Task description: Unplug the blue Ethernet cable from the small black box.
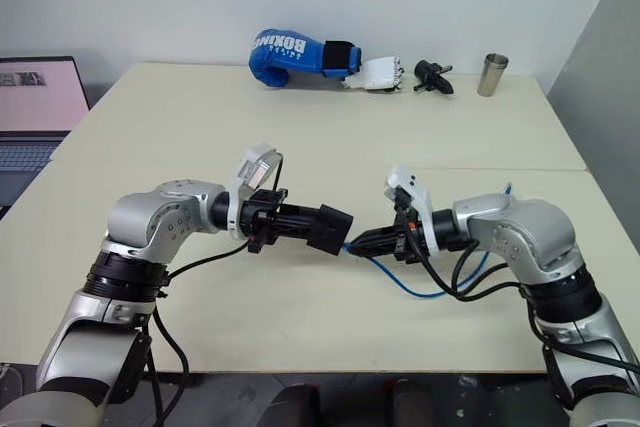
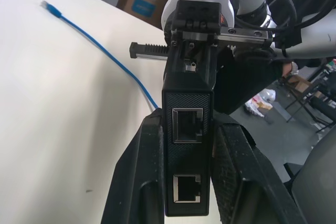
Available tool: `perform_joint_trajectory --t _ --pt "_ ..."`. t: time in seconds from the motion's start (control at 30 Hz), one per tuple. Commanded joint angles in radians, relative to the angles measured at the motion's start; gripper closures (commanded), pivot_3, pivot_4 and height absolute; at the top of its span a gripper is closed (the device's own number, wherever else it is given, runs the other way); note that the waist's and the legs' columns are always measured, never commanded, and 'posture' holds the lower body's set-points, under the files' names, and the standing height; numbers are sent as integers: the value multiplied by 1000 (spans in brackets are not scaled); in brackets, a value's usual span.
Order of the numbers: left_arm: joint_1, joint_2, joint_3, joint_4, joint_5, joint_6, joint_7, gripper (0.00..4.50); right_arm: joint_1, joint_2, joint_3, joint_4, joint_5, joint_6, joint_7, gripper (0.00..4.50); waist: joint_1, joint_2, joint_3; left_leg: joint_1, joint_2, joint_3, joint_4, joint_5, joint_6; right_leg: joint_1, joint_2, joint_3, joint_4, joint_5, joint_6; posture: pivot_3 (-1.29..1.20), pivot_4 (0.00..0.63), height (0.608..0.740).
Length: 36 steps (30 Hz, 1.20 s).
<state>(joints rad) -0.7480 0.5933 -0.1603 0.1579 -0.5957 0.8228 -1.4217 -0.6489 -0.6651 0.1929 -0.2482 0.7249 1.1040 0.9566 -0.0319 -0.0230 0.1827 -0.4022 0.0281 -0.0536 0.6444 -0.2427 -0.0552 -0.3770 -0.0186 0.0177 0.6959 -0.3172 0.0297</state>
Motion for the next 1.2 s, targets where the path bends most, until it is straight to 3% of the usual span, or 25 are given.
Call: perform_joint_trajectory --t 0.03,0.47,0.53,0.6,0.73,1.2 --pt "-11 67 100 10 -21 -15 1 3700 100 -121 -43 28 -60 40 -42 4479 0 0 0 0 0 0 0 0 0 0 0 0 0 0 0 0 150 740" --pt "-16 53 62 18 -13 -49 4 3705 93 -81 -87 -26 24 85 -112 4495 0 0 0 0 0 0 0 0 0 0 0 0 0 0 0 0 150 740" --pt "-15 48 56 13 -15 -49 6 3705 87 -77 -72 -43 24 74 -116 3797 0 0 0 0 0 0 0 0 0 0 0 0 0 0 0 0 150 740" --pt "-18 44 51 13 -14 -50 4 3705 78 -64 -64 -53 28 88 -133 3591 0 -1 1 0 0 0 0 0 0 0 0 0 0 0 0 0 150 740" --pt "-32 35 44 15 -4 -60 -8 3705 38 -33 -51 -48 34 137 -156 2599 0 0 2 0 0 0 0 0 0 -1 0 1 0 0 0 0 150 740" --pt "-47 47 -11 12 68 -134 -87 3705 -84 15 -26 -20 38 184 -126 2540 0 0 2 -1 0 1 0 0 0 -2 0 1 0 0 0 0 150 740"
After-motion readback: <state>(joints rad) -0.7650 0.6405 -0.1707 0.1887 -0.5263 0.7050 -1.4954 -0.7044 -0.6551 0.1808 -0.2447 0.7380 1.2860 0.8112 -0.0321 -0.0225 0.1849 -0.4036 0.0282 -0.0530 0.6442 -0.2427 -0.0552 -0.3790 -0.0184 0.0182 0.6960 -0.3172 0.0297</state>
